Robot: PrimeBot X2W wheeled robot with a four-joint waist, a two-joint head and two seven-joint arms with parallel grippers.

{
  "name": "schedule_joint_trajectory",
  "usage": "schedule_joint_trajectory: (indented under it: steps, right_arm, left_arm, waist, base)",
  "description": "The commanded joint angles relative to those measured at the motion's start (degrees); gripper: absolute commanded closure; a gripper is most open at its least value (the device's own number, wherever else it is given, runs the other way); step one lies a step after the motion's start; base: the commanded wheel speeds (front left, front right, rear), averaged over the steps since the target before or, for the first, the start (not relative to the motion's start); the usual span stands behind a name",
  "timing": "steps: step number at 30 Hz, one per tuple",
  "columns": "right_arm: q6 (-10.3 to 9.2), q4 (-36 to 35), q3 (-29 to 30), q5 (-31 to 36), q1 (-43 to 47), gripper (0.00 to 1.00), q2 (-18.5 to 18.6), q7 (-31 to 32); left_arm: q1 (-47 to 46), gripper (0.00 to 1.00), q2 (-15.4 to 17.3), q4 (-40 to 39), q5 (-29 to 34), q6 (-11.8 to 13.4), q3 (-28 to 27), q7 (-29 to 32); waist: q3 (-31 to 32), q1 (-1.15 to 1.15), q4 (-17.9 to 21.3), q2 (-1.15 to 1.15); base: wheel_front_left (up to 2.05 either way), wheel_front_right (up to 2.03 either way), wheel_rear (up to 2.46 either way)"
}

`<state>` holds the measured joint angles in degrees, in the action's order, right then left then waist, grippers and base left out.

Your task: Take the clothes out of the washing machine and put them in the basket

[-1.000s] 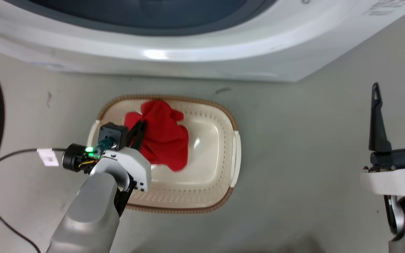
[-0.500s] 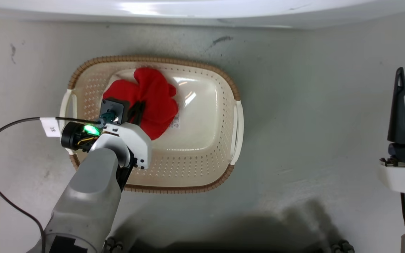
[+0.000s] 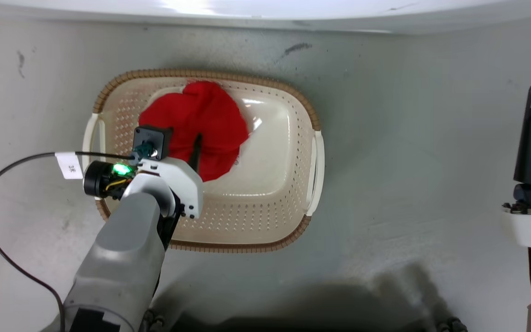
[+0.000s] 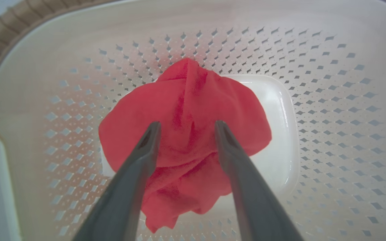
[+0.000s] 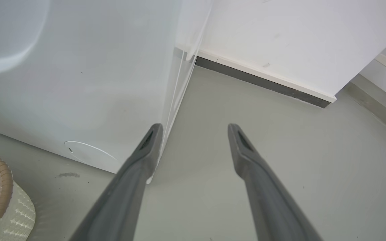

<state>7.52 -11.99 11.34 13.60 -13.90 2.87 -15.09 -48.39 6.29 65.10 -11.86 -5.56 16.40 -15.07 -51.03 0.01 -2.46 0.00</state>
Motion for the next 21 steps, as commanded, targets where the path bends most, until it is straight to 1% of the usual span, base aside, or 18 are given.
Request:
schedule_joint_trajectory:
  steps: [1, 7, 11, 17, 21]
  right_arm:
    - [-0.06, 0.4, -0.2, -0.1, -0.7, 0.0, 0.0, -0.1]
    - [-0.06, 3.6, -1.5, -1.6, -1.1, 0.0, 0.0, -0.1]
    - [-0.06, 5.9, -2.7, -2.3, -0.8, 0.0, 0.0, -0.1]
    - [-0.06, 8.7, -3.4, -3.3, 0.9, 0.0, 0.0, -0.1]
    - [-0.06, 9.9, -3.9, -4.1, 1.6, 0.0, 0.0, -0.1]
  left_arm:
    - [1.1, 0.0, -0.1, -0.7, 0.0, -0.3, -0.1, -0.2]
    - [5.9, 0.0, 1.5, -6.8, 0.3, -1.0, -1.4, -0.2]
    - [9.6, 0.0, 2.0, -9.6, -0.6, -1.6, -2.1, -0.2]
    - [16.1, 0.0, 2.3, -18.4, -1.2, -1.8, -2.9, -0.2]
    - [19.5, 0.0, 3.6, -25.5, 0.0, -1.9, -2.1, -0.2]
  waist:
    - [1.4, -0.01, -0.2, 0.0]
    - [7.5, -0.01, 0.2, 0.0]
    - [12.3, -0.01, 0.9, 0.0]
    - [18.8, -0.01, 1.2, 0.0]
    - [22.5, -0.01, 1.5, 0.0]
  base:
    - [0.0, 0.0, 0.0]
    - [0.0, 0.0, 0.0]
    - [0.0, 0.0, 0.0]
    - [0.0, 0.0, 0.0]
    - [0.0, 0.0, 0.0]
